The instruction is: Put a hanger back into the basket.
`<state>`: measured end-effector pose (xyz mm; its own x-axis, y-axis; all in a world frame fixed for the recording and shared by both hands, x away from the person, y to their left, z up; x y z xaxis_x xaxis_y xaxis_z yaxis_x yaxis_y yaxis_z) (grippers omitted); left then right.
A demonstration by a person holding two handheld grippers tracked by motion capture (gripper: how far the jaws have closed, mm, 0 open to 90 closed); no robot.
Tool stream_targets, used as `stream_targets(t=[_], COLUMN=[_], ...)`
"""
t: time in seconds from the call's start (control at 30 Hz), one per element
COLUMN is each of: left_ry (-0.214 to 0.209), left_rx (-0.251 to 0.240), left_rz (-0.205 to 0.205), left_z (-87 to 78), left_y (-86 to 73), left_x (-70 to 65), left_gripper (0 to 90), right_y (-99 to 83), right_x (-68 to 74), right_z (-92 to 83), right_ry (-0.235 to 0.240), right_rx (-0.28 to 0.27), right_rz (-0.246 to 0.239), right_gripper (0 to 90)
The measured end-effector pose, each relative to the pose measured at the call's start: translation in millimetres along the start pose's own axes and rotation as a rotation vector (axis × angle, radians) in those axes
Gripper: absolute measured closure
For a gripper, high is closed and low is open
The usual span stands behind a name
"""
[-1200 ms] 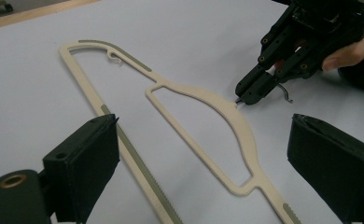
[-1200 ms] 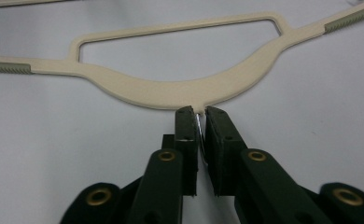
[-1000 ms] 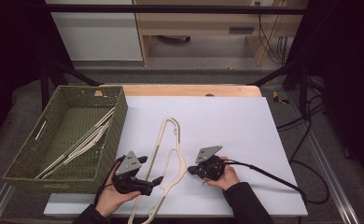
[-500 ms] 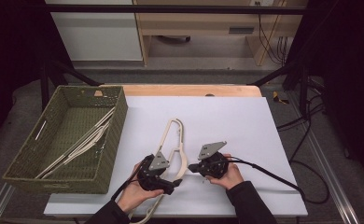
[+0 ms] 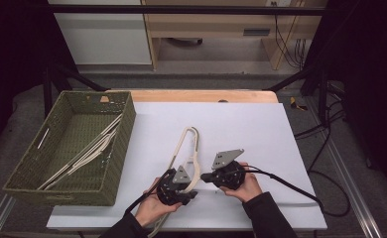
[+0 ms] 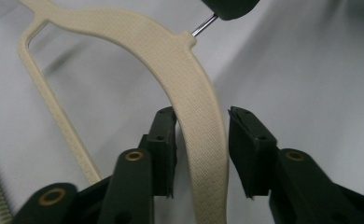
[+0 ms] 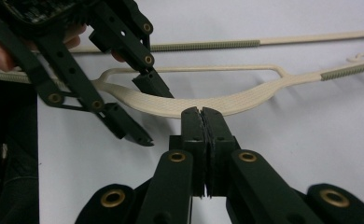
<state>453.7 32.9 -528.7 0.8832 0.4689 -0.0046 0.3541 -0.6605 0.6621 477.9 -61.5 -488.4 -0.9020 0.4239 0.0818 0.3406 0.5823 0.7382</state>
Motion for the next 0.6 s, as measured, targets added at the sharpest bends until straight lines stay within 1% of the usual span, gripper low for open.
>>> stream_targets(t=[0.03, 0.1, 0.2, 0.27, 0.3, 0.33, 0.37, 0.43, 0.47, 0.5, 0.53, 0.6], left_ry=[-0.004, -0.004, 0.008, 0.012, 0.016, 0.023, 0.023, 0.027, 0.03, 0.034, 0.038, 0.043], left_rx=[0.002, -0.001, -0.002, -0.001, 0.003, -0.003, -0.002, -0.008, -0.012, -0.019, -0.026, -0.026], left_rz=[-0.004, -0.014, -0.024, -0.027, -0.023, -0.031, -0.03, -0.033, -0.031, -0.034, -0.042, -0.044], left_z=[-0.3, -1.9, -4.5, -6.2, -7.3, -8.4, -10.0, -13.1, -15.3, -16.3, -18.6, -23.4], left_y=[-0.2, -0.1, 0.2, 0.3, 0.0, 0.2, 0.1, 0.3, 0.5, 1.0, 1.5, 1.7], left_x=[-0.3, 0.2, -0.2, -0.7, -0.2, -0.4, -0.1, 0.6, 1.0, 1.1, 1.6, 2.9], left_gripper=[68.7, 72.6, 73.2, 73.4, 73.6, 73.7, 73.8, 74.0, 74.1, 74.2, 74.3, 74.5], right_y=[1.3, 3.2, 4.8, 5.9, 7.4, 8.8, 12.4, 19.6, 23.3, 27.4, 28.9, 30.1], right_x=[1.7, 3.4, 4.3, 4.9, 5.6, 6.0, 5.4, 3.1, 1.1, -2.0, -4.4, -13.2], right_z=[-1.0, -2.2, -3.5, -4.4, -6.3, -8.4, -14.1, -26.9, -34.3, -44.0, -49.9, -66.2], right_ry=[0.001, 0.003, 0.005, 0.008, 0.007, 0.011, 0.012, -0.005, -0.019, -0.041, -0.055, -0.097], right_rx=[0.0, -0.007, -0.017, -0.024, -0.033, -0.042, -0.07, -0.125, -0.159, -0.205, -0.227, -0.284], right_rz=[-0.004, -0.013, -0.006, -0.01, -0.013, -0.006, 0.004, 0.007, 0.017, 0.026, 0.032, 0.065], right_gripper=[89.7, 89.6, 89.3, 88.7, 87.3, 84.4, 80.9, 76.2, 72.7, 67.5, 65.2, 59.0])
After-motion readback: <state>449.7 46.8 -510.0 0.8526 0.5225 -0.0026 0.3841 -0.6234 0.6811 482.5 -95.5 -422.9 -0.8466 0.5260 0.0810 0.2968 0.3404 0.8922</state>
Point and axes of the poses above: each handheld gripper's, and its own axes: z roughly forward along the jaws, y roughly out of its top, x roughly to its left, the point moved 9 cm from there along z, roughly forward along the jaws, and after that the axes turned 4 degrees about z, right-handed, at the moved point
